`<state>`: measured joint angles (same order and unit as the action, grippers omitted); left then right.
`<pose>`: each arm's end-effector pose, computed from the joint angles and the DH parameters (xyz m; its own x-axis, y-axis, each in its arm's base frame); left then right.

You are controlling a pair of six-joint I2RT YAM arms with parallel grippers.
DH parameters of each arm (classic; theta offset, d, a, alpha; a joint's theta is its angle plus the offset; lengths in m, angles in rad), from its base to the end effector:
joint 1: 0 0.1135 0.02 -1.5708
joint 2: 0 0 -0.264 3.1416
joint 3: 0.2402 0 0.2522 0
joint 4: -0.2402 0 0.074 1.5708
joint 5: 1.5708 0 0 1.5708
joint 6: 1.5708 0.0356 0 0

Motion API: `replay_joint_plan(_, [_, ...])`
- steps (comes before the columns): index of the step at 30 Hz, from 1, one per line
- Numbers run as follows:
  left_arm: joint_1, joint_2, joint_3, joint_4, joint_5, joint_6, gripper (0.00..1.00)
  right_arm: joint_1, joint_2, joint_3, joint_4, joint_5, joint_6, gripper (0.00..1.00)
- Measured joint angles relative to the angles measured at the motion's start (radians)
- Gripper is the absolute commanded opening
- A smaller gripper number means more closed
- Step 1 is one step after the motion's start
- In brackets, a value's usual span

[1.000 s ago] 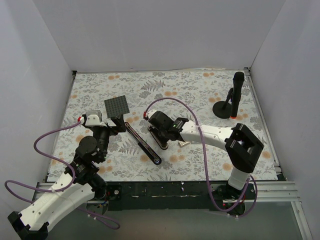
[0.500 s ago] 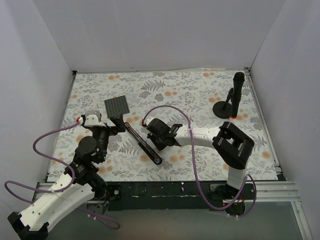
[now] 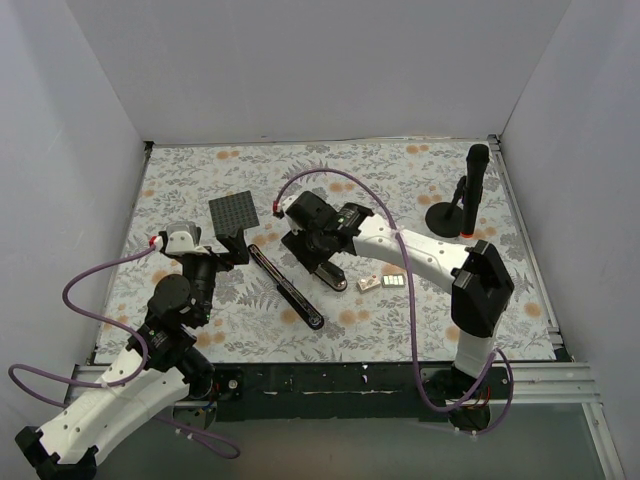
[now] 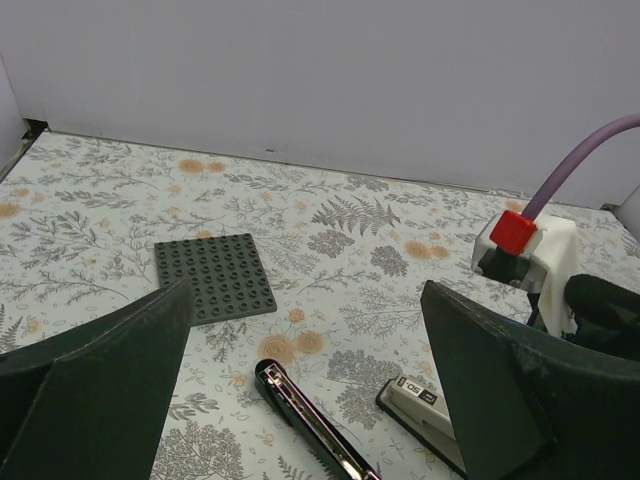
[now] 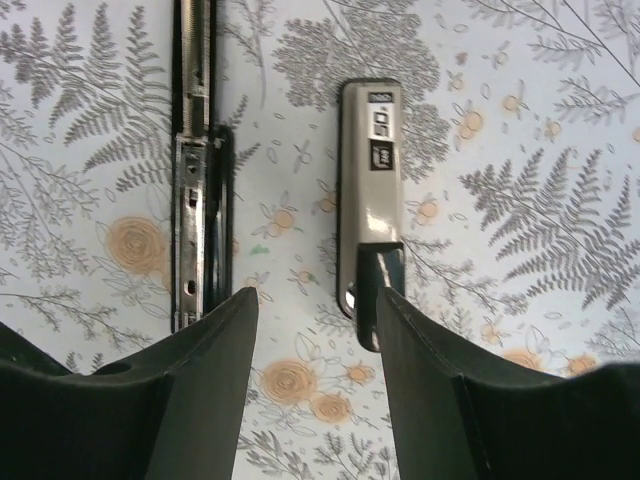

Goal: Load the staples into the stapler

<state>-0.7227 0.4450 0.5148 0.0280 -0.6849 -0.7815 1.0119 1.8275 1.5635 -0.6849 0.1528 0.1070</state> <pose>0.1071 -0.0644 0.3140 0.0238 -0.7483 -0.6630 0.0800 0.6624 -0.7448 0.2182 0.3386 0.2741 -0.5130 -0.6212 -0.5925 -0.7404 0.6694 -0.0608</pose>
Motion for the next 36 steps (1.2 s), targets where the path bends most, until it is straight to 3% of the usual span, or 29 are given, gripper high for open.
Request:
replay_joint_plan(9, [0.000, -0.011, 0.000, -0.002, 0.000, -0.002, 0.98, -0.097, 0.029, 0.019, -0.137, -0.011, -0.067, 0.60])
replay_joint_plan(21, [0.000, -0.011, 0.000, -0.002, 0.001, -0.004, 0.98, -0.129, 0.127, 0.019, -0.152, -0.101, -0.121, 0.52])
replay_joint_plan(27, [0.000, -0.011, 0.000, -0.002, 0.001, -0.004, 0.98, -0.129, 0.146, 0.019, -0.151, -0.111, -0.131, 0.38])
replay_joint_plan(30, [0.000, -0.011, 0.000, -0.003, 0.001, -0.004, 0.98, -0.129, 0.151, 0.019, -0.151, -0.111, -0.134, 0.23])
replay_joint_plan(32, [0.000, -0.011, 0.000, -0.005, 0.001, -0.004, 0.98, -0.132, 0.151, 0.019, -0.150, -0.115, -0.133, 0.03])
replay_joint_plan(36, [0.000, -0.011, 0.000, -0.006, 0.001, -0.004, 0.98, -0.134, 0.150, -0.003, -0.127, -0.116, -0.130, 0.01])
